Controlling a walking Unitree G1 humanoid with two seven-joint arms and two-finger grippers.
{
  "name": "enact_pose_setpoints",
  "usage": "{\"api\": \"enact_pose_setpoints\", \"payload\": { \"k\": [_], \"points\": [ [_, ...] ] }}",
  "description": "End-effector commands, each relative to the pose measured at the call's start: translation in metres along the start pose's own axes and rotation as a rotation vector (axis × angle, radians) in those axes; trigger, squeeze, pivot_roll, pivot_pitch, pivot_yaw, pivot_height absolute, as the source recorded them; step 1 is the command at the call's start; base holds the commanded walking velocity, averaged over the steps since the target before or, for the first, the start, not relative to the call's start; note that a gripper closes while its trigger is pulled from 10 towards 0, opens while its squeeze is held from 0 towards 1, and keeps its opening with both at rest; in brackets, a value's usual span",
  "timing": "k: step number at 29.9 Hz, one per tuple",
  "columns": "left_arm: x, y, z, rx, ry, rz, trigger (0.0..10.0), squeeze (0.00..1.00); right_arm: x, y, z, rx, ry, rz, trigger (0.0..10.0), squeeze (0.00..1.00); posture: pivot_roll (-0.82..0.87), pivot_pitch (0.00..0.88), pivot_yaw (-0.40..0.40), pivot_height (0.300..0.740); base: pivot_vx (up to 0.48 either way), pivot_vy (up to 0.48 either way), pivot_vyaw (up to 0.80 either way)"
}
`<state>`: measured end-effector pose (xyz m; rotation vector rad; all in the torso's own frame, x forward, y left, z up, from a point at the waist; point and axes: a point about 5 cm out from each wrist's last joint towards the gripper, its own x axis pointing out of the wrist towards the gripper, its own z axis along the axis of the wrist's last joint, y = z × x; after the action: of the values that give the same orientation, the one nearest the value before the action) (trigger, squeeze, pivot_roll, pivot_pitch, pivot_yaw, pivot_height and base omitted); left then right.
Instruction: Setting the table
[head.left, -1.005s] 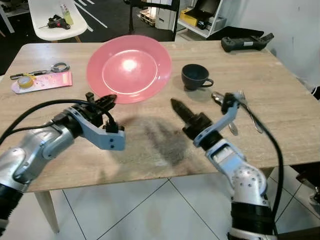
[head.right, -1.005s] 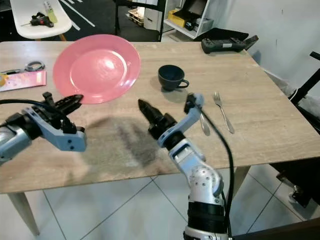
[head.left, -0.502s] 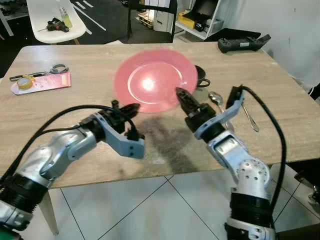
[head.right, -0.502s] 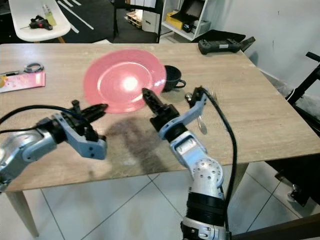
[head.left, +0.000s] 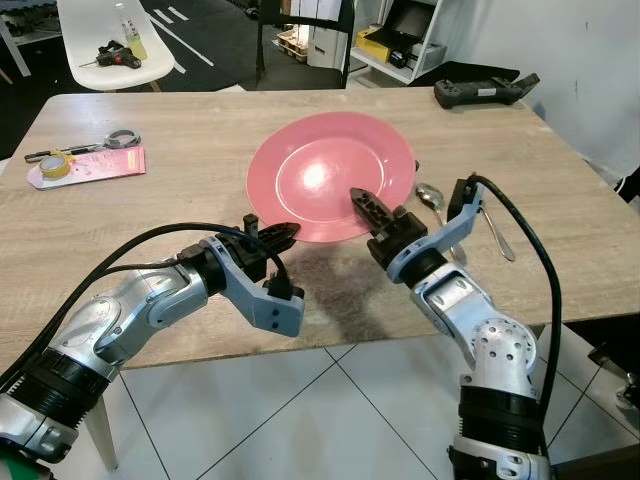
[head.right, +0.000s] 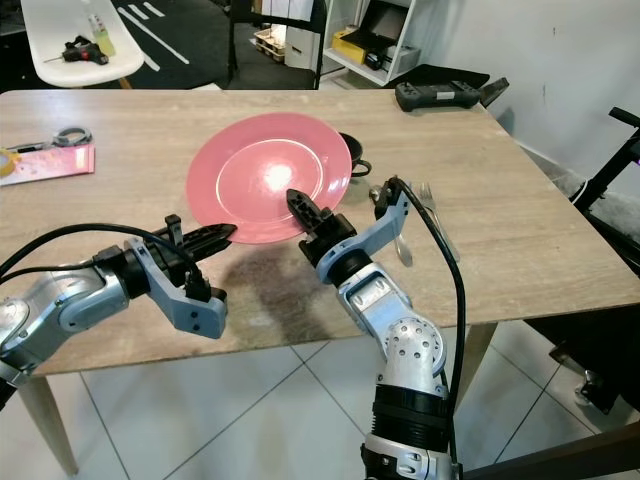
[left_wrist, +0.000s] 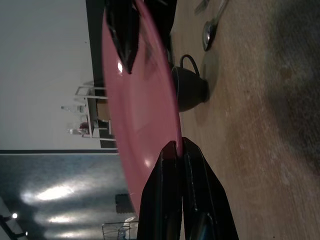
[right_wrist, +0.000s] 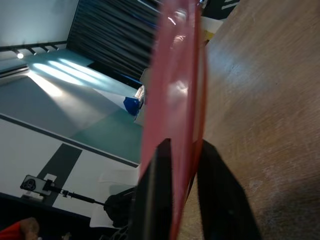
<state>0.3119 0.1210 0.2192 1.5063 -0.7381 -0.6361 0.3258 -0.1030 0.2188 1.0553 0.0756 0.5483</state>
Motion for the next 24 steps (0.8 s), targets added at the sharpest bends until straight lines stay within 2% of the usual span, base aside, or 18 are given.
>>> {"api": "enact_pose_setpoints", "payload": {
  "k": [1,7,8,9,11,12,13,14,15,19,20,22,24],
  "points": [
    [0.0,-0.008,0.004,0.003,-0.014,-0.032,10.0,0.0,0.0,0.0,0.002,0.01,-0.014,-0.001,0.0,0.0,0.1,0.071,0.039,0.74,0.0,0.0,0.0],
    [-0.001,-0.009,0.001,-0.009,0.007,-0.023,10.0,0.01,0.0,0.001,0.003,0.023,-0.024,0.003,0.0,0.0,0.1,0.071,0.039,0.74,0.0,0.0,0.0],
    [-0.001,-0.008,0.0,-0.025,0.016,-0.008,10.0,1.0,0.0,0.001,0.004,0.02,-0.025,0.004,0.0,0.0,0.1,0.071,0.039,0.74,0.0,0.0,0.0],
    [-0.001,-0.008,0.0,-0.025,0.016,-0.008,10.0,1.0,0.0,0.001,0.004,0.02,-0.025,0.004,0.0,0.0,0.1,0.071,0.039,0.74,0.0,0.0,0.0],
    [-0.002,-0.008,-0.003,-0.079,0.055,0.002,10.0,1.0,0.0,0.001,0.005,-0.003,-0.031,0.009,0.0,0.0,0.1,0.074,0.037,0.74,0.0,0.0,0.0],
    [-0.002,-0.007,-0.002,-0.113,0.065,0.022,10.0,0.79,0.0,0.002,0.007,-0.045,-0.042,0.008,9.5,0.0,0.1,0.074,0.037,0.74,0.0,0.0,0.0],
    [-0.002,-0.007,-0.002,-0.113,0.065,0.022,10.0,0.79,0.0,0.002,0.007,-0.045,-0.042,0.008,9.5,0.0,0.1,0.074,0.037,0.74,0.0,0.0,0.0],
    [-0.002,-0.004,-0.001,-0.15,0.069,0.053,10.0,0.0,-0.001,0.002,0.008,-0.081,-0.058,-0.001,10.0,0.0,0.1,0.075,0.038,0.74,0.0,0.0,0.0],
    [-0.003,-0.002,0.001,-0.151,0.058,0.072,10.0,0.0,-0.002,0.002,0.01,-0.106,-0.075,-0.01,10.0,0.0,0.1,0.075,0.038,0.74,0.0,0.0,0.0],
    [-0.008,-0.002,0.004,-0.12,0.037,0.075,10.0,0.0,-0.003,-0.002,0.012,-0.108,-0.095,-0.04,10.0,0.0,0.1,0.077,0.037,0.74,0.0,0.0,0.0],
    [-0.013,-0.005,0.006,-0.097,0.027,0.062,10.0,0.0,-0.003,-0.005,0.014,-0.102,-0.111,-0.063,10.0,0.0,0.1,0.077,0.037,0.74,0.0,0.0,0.0],
    [-0.024,-0.016,0.007,-0.117,0.045,0.032,10.0,0.0,-0.004,-0.014,0.018,-0.09,-0.14,-0.115,10.0,0.0,0.11,0.08,0.037,0.74,0.0,0.0,0.0],
    [-0.028,-0.019,0.007,-0.132,0.061,0.034,10.0,0.0,-0.004,-0.017,0.021,-0.091,-0.156,-0.137,10.0,0.0,0.11,0.08,0.037,0.74,0.0,0.0,0.0]
  ]
}}
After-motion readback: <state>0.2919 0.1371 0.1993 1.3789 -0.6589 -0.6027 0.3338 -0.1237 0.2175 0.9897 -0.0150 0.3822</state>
